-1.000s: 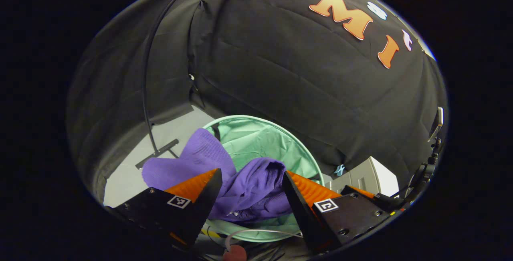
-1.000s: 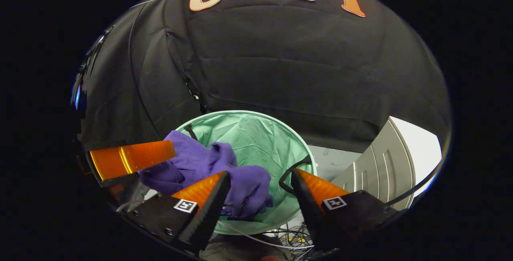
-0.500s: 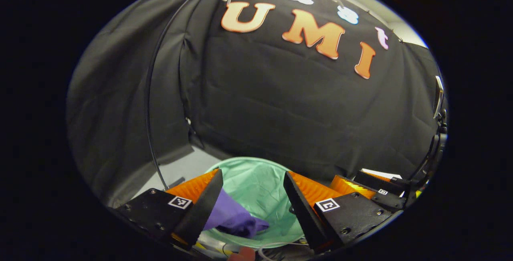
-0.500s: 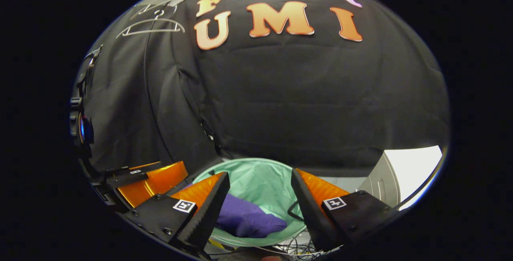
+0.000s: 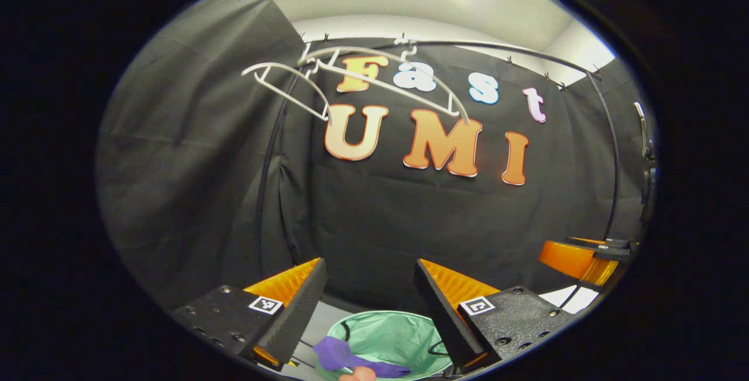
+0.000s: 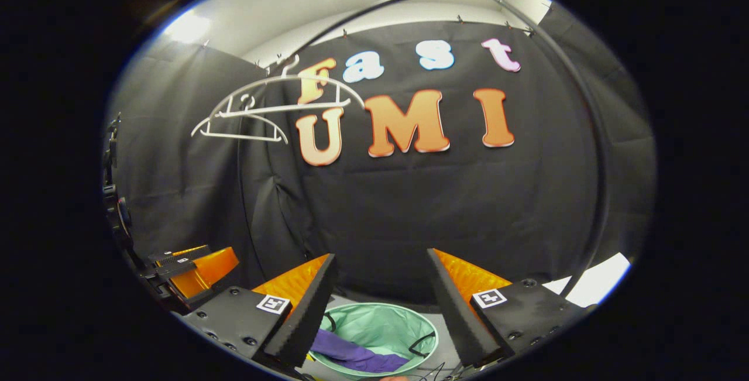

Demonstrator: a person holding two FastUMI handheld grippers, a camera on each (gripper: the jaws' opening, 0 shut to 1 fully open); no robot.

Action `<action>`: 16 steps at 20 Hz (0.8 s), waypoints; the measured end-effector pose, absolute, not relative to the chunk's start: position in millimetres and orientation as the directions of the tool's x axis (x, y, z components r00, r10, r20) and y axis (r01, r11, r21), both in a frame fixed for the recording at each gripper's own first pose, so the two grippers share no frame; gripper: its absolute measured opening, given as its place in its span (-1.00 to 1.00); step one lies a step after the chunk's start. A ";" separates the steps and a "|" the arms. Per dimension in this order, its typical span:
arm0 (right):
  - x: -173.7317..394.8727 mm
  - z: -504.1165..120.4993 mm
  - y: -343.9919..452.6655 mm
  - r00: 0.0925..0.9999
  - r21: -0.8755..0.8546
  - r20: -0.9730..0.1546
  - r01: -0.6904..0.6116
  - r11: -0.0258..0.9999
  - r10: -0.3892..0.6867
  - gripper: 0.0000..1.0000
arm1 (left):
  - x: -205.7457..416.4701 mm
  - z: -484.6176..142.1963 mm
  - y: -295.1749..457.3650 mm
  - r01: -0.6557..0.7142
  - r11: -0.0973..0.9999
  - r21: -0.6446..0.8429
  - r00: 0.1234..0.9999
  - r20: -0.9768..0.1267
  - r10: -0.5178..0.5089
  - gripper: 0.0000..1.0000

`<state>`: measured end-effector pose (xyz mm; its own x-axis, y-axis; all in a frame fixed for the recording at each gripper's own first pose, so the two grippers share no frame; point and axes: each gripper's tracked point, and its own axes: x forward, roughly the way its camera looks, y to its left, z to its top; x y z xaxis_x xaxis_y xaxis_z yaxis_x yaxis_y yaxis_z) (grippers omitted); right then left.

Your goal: Grasp the clothes on the hanger with both hands and then place them into the laundry hamper below.

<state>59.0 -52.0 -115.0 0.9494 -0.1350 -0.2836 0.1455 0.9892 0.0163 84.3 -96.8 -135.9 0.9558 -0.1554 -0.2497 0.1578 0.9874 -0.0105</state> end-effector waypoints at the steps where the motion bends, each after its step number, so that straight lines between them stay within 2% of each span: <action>1: 50.3 -99.5 -51.7 0.955 0.024 -0.262 0.148 0.989 -0.137 0.96 | 78.2 -129.1 -96.2 0.166 0.986 -0.004 0.952 -0.259 -0.161 0.90; 3: 44.4 -76.7 -50.2 0.969 0.021 -0.206 0.146 0.989 -0.139 0.96 | 62.4 -111.2 -94.8 0.180 0.983 0.026 0.958 -0.233 -0.169 0.83; 4: 33.3 -66.2 -51.7 0.973 0.009 -0.181 0.148 0.989 -0.144 0.87 | 56.4 -100.6 -93.0 0.185 0.982 0.046 0.963 -0.206 -0.172 0.83; 5: 15.9 -56.5 -55.4 0.974 0.001 -0.168 0.151 0.989 -0.149 0.96 | 48.1 -95.0 -88.9 0.182 0.981 0.064 0.966 -0.196 -0.166 0.83; 11: -7.2 -31.7 -57.2 0.984 0.007 -0.120 0.134 0.991 -0.132 1.00 | 1.6 -77.4 -72.6 0.149 0.987 0.053 0.981 -0.137 -0.140 0.83; 12: -9.7 -24.6 -58.5 0.986 0.007 -0.105 0.134 0.991 -0.132 0.95 | -5.2 -74.1 -67.5 0.140 0.989 0.043 0.984 -0.121 -0.134 0.97; 13: -11.8 -19.5 -59.6 0.987 -0.003 -0.086 0.137 0.991 -0.137 0.84 | -10.8 -68.7 -63.3 0.142 0.989 0.033 0.985 -0.107 -0.138 0.83; 14: -12.2 -14.7 -61.5 0.988 -0.014 -0.068 0.141 0.990 -0.141 0.89 | -12.7 -63.7 -60.5 0.143 0.989 0.029 0.984 -0.112 -0.139 0.97; 16: -13.8 -20.4 -62.0 0.986 -0.003 -0.075 0.146 0.989 -0.146 0.95 | -16.5 -64.2 -57.6 0.157 0.987 0.040 0.980 -0.132 -0.150 0.83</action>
